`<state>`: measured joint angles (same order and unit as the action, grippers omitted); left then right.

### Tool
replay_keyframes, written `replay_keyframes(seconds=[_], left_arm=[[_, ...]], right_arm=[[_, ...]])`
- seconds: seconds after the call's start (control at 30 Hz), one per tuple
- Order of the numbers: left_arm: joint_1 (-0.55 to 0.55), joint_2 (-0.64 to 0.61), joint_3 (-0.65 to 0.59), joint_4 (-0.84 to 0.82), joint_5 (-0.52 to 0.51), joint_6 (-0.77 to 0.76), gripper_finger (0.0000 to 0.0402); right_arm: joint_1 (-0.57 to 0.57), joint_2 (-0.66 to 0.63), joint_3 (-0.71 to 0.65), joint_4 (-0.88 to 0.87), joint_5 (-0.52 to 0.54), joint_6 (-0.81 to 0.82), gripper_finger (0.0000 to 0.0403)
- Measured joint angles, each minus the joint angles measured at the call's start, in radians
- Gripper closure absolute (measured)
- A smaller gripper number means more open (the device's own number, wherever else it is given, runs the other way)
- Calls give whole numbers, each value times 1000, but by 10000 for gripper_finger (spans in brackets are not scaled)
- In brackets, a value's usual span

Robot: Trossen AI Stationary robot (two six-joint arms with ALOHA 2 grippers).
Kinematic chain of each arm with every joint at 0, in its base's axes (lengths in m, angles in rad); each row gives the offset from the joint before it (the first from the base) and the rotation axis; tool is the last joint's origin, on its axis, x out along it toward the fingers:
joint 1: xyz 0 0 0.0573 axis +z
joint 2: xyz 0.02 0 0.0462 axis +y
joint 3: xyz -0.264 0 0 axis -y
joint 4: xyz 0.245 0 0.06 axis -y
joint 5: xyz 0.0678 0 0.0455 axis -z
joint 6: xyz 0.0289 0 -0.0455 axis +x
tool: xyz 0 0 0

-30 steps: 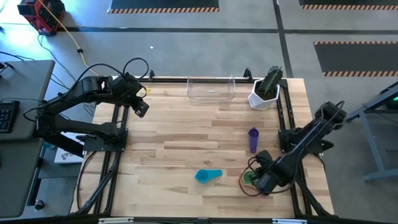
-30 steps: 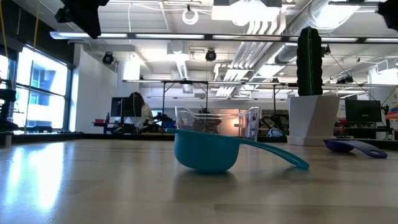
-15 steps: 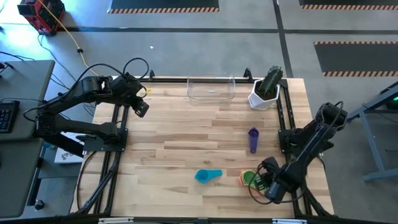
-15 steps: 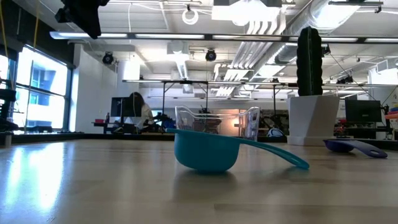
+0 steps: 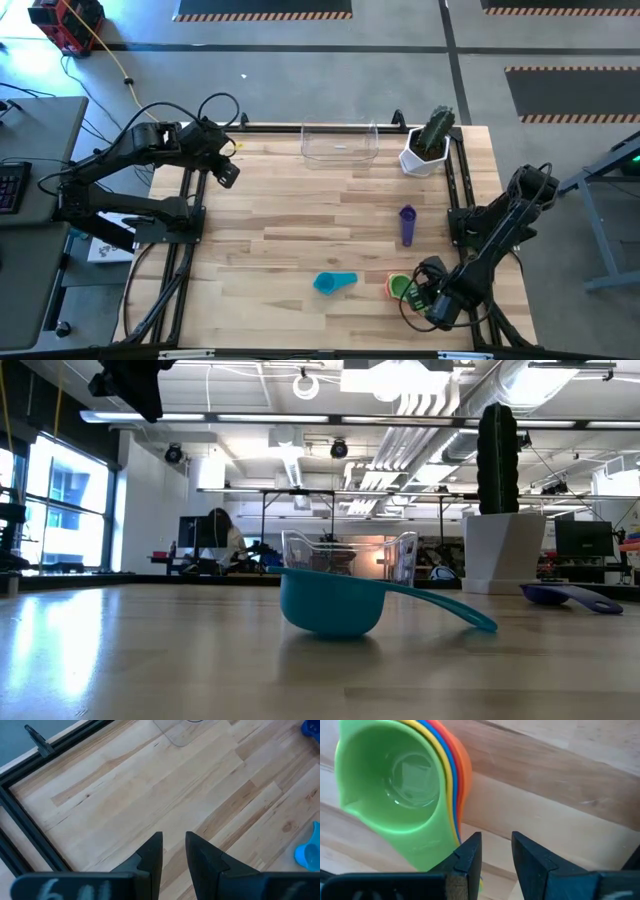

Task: Nest measuring cups in basket
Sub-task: Stack the green measuring cup on top of the yellow measuring cup, then stack the light blue measuring cup on top of the green measuring cup

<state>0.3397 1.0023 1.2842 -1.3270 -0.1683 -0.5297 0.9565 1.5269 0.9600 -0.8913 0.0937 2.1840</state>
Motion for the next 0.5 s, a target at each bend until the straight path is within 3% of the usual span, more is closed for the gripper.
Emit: replay_keyframes(seconds=[0.23, 0.5], left_arm=[[-10, 5, 0, 3, 78, -44, 326], [-161, 74, 0, 98, 131, -147, 326]], right_arm=[[0, -11, 0, -14, 0, 10, 304], [-14, -90, 0, -97, 38, 41, 304]])
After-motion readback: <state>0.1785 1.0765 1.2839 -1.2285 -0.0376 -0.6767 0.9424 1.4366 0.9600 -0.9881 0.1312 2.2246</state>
